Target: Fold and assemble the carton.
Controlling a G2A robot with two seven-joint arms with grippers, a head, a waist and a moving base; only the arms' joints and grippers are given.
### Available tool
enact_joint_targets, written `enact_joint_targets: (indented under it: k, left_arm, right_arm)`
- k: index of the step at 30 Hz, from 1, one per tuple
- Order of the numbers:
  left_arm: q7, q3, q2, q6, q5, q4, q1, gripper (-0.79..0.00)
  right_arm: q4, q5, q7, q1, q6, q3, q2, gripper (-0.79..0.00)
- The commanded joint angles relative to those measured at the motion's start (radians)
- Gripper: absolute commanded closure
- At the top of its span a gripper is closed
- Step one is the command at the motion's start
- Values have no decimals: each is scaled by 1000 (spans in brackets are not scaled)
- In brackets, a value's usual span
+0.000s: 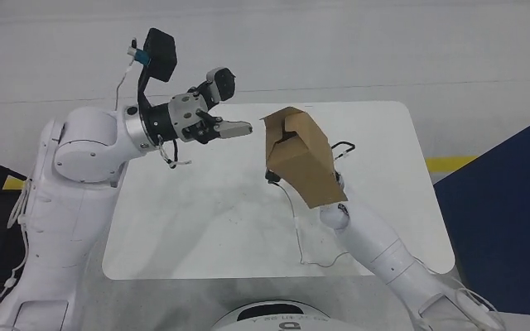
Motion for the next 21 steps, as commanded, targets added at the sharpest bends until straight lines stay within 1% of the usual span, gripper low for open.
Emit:
enact_joint_targets:
  k: [1, 3, 6, 8, 10, 12, 14, 19, 20, 21]
  left_arm:
    - [-6, 23, -2, -42, -19, 23, -30, -785]
    - [0, 42, -5, -72, -76, 54, -54, -785]
    - [15, 67, -10, -155, -270, 132, -81, -785]
    - [-8, 74, -10, -191, -372, 205, -101, -785]
    - [-48, 87, -9, -200, -436, 266, -119, -785]
    - [-88, 99, -8, -142, -426, 328, -146, -785]
    - [-88, 123, -13, -85, -440, 358, -167, -785]
    - [-135, 201, -29, -35, -466, 391, -223, -785]
    - [-138, 218, -33, -21, -485, 399, -232, -770]
    - [-151, 234, -37, -14, -489, 404, -246, -720]
  right_arm:
    - [21, 52, -32, 12, 33, -6, -9, 0]
    - [38, 75, -55, 20, 56, -9, -18, 0]
    - [44, 119, -91, 21, 91, -8, -31, 0]
    - [45, 148, -111, 15, 112, 2, -38, 0]
    - [52, 151, -126, 11, 127, 19, -44, 0]
    - [54, 147, -136, 4, 137, 33, -50, 0]
    - [58, 125, -142, -1, 143, 47, -56, 0]
    - [63, 68, -140, -12, 140, 65, -72, 0]
    - [64, 57, -139, -13, 140, 68, -75, 0]
    - [65, 50, -138, -15, 139, 71, -78, 0]
